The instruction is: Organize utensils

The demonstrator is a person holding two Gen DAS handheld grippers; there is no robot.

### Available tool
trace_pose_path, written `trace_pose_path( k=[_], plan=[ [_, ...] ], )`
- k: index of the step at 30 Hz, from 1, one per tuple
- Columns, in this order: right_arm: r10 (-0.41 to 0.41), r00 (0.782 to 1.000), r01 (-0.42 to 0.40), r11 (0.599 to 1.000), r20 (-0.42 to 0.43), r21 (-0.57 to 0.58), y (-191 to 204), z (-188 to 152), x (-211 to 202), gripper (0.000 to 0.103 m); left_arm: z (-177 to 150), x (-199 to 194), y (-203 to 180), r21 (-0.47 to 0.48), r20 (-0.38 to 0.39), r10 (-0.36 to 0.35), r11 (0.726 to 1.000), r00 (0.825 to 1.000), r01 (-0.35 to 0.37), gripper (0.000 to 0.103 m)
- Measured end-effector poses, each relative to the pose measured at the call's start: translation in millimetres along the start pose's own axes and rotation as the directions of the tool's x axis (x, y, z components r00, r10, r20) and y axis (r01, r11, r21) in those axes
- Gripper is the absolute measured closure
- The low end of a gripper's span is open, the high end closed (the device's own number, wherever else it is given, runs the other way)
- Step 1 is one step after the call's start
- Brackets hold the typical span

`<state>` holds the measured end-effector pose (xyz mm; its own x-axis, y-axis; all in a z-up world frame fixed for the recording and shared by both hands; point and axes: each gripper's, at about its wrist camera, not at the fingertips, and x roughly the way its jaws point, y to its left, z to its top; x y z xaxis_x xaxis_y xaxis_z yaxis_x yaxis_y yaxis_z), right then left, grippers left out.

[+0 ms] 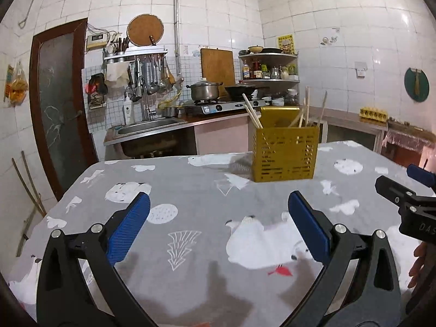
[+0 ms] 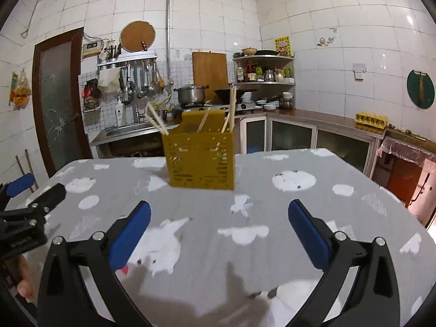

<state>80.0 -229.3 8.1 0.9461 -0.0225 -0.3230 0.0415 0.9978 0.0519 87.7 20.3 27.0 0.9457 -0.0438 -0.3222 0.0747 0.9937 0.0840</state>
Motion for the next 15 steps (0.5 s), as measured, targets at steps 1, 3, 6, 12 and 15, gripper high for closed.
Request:
trace_pose_path(
  k=[1, 3, 6, 12, 15],
  plan=[
    [-0.006, 1.000, 0.006, 1.000, 0.012, -0.010, 1.7, -3.4, -1.8, 0.004, -2.0, -1.4, -0.9, 0.005, 0.002, 0.001, 1.000, 1.000, -0.001, 0.005],
    [-0.017, 0.999, 0.017, 1.000, 0.037, -0.015, 3.6, -5.6, -5.7, 0.004, -6.4, -4.7, -0.8, 0.004, 0.020, 0.004, 1.000, 1.000, -0.004, 0.005],
    [-0.008, 1.000, 0.009, 1.000, 0.026, -0.011, 3.8, -8.2, -2.8, 0.004, -12.2, -7.8, -3.8, 0.007, 0.050, 0.018, 1.000, 0.999, -0.018, 0.005],
    [-0.007, 0.999, 0.008, 1.000, 0.053, -0.015, 7.2, -18.6, -8.0, 0.004, -22.4, -8.0, -8.1, 0.030, 0.069, 0.028, 0.999, 0.997, -0.030, 0.005],
    [-0.009, 0.998, 0.010, 1.000, 0.054, -0.025, 9.7, -20.0, -8.5, 0.004, -23.2, -5.1, -8.2, 0.030, 0.048, 0.013, 0.999, 0.999, -0.015, 0.005]
  ],
)
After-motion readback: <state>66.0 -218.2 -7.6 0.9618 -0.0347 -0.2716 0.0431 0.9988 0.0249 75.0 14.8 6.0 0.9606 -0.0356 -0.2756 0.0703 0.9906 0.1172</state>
